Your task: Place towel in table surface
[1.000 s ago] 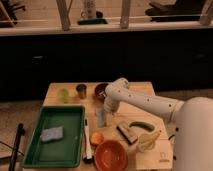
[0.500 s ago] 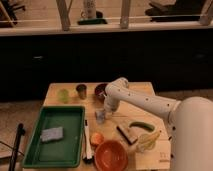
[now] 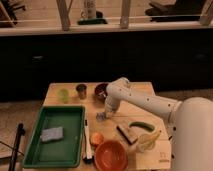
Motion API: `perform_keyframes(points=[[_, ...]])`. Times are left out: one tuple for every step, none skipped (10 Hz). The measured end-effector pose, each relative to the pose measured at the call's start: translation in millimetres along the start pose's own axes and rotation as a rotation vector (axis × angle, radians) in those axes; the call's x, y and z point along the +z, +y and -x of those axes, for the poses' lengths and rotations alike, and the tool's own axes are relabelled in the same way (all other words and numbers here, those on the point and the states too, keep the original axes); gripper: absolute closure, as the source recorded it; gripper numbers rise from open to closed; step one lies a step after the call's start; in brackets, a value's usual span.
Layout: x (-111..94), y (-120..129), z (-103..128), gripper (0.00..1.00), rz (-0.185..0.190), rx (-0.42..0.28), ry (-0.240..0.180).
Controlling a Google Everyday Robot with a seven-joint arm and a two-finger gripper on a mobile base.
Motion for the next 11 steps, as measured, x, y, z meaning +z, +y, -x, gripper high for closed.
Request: perform_keyframes(points=[[-2.3,1.3,-1.8,1.00,0.003,-0.007,-0.002],[-13.2,1.6,-4.9,1.00,-0.002,-0.022,-0.012],[-24.6,1.8,-6.3,1.00,-0.007,-0.034,-0.021],[-46.7,0.8,-6.3,1.00,-0.020,-0.053,-0.035],[-68.9,1.7,-7.0,1.00,-0.028,-0.068,-0.046],[-90.3,0.3,-6.2,1.00,-0.044,-0.084,-0.060],[-117.9,0.3,-6.4,1.00,-0.060,-0.106,-0.077],[-140.3,0.7,-7.3,1.00,-0.075,-0.125,-0.087],[-162.0,-0.1,-6.8,1.00,-0.093,-0.142,-0.099],[-179.8,-0.7,-5.9,1.00,-0.107,-0.156,-0.108],[-202.8,-1.1,-4.8,1.00,-0.127,-0.176,-0.118]])
